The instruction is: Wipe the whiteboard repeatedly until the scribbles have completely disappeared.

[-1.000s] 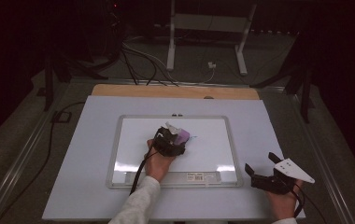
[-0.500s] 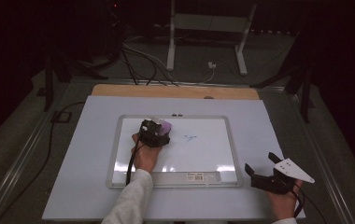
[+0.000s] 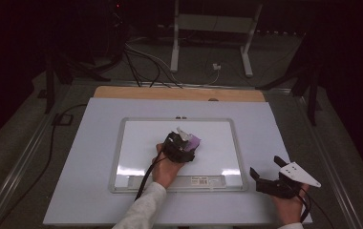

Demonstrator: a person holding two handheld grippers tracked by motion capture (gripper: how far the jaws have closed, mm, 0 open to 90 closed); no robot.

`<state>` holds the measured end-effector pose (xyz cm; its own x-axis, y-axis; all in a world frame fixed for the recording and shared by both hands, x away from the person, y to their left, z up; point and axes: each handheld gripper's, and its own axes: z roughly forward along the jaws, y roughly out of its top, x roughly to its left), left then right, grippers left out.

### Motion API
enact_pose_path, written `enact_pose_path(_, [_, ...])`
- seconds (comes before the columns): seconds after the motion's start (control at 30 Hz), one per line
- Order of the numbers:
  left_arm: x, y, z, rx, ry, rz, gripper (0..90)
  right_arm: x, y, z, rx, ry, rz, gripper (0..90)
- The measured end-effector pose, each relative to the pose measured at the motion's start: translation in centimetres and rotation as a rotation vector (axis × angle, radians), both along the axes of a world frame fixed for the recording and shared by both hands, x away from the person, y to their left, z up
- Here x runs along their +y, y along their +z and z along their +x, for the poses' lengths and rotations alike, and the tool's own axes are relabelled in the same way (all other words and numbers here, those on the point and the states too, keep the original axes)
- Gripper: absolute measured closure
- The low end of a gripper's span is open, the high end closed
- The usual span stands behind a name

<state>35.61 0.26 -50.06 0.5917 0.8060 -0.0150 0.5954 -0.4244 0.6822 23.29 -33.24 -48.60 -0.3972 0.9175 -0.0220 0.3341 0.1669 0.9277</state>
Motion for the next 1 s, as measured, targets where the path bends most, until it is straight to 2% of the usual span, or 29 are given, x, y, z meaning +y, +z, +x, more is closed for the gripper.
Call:
enact_pose_path(0.07, [0.5,0.0,0.5,-0.016,0.038,0.018,41.9,-0.1,0.0,0.0,0.000,-0.002,0.001,0.0])
enact_pose_path(0.23, [2.4,0.0,2.2,-0.014,0.161,0.024,41.9,-0.2,0.0,0.0,-0.001,-0.004,0.002,0.0])
enact_pose_path(0.33, [2.5,0.0,2.8,-0.005,0.191,0.020,41.8,-0.2,0.0,0.0,0.000,-0.003,0.001,0.0])
enact_pose_path(0.4, [2.1,0.0,2.8,-0.013,0.187,0.038,41.8,-0.1,0.0,0.0,0.001,-0.001,0.000,0.0])
enact_pose_path(0.53, [0.5,0.0,2.5,-0.011,0.147,0.031,41.8,0.0,0.0,0.1,0.003,0.001,-0.003,0.0])
enact_pose_path(0.7, [-1.5,0.0,1.2,-0.003,0.042,0.010,41.9,-0.1,0.0,0.0,0.001,0.000,0.001,0.0])
enact_pose_path(0.8, [-2.0,0.1,0.7,-0.019,0.004,0.029,41.9,-0.2,0.0,0.0,0.001,-0.001,0.001,0.0])
enact_pose_path(0.83, [-1.8,0.1,0.9,-0.016,0.004,0.028,41.9,-0.2,0.0,0.0,0.000,-0.002,0.002,0.0])
enact_pose_path(0.9, [-1.4,0.1,1.3,-0.027,0.046,0.048,41.9,-0.1,0.0,0.0,-0.002,-0.002,0.001,0.0])
enact_pose_path(1.0, [-0.4,0.1,2.2,-0.016,0.108,0.050,41.9,-0.2,0.0,0.0,-0.001,-0.003,0.002,0.0])
